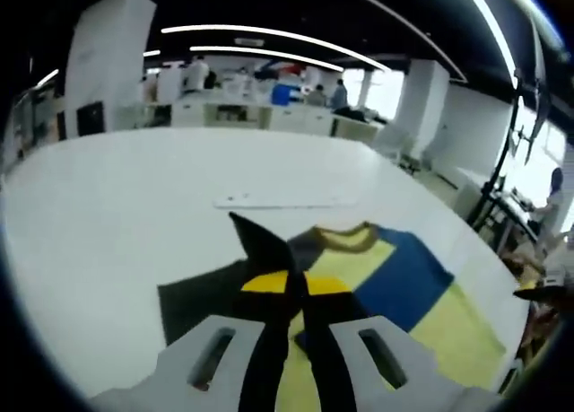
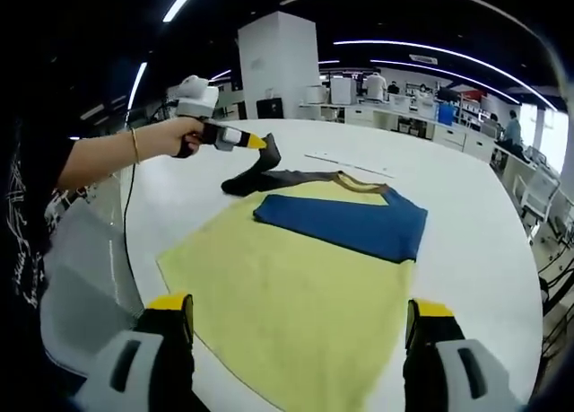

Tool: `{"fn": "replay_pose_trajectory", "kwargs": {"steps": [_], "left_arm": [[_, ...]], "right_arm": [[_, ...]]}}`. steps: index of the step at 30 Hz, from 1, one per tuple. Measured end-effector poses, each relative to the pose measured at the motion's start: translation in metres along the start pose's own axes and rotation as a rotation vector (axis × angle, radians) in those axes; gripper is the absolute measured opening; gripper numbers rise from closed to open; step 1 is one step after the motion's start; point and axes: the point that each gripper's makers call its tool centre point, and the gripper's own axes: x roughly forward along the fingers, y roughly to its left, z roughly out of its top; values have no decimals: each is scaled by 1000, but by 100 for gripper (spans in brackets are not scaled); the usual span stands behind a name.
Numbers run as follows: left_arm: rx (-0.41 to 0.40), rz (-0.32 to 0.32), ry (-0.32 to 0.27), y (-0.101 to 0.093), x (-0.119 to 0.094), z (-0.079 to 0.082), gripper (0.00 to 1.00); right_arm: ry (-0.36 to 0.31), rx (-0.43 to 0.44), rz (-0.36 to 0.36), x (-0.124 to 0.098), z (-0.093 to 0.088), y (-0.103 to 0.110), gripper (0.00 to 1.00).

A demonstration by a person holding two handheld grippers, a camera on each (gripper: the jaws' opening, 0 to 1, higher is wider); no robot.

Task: Fold the garment on the visible template until the final outline fits inside the template.

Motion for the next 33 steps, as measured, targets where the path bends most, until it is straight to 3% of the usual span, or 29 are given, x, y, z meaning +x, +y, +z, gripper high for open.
{"fn": "replay_pose_trajectory", "kwargs": {"steps": [17, 33], "left_arm": [[-61, -64, -13, -40, 21, 3, 1], [-17, -139, 7, -79, 32, -1, 1]], "right_arm": [[22, 11, -7, 0, -9, -5, 100], [36, 7, 3, 6, -9, -4, 100]]}}
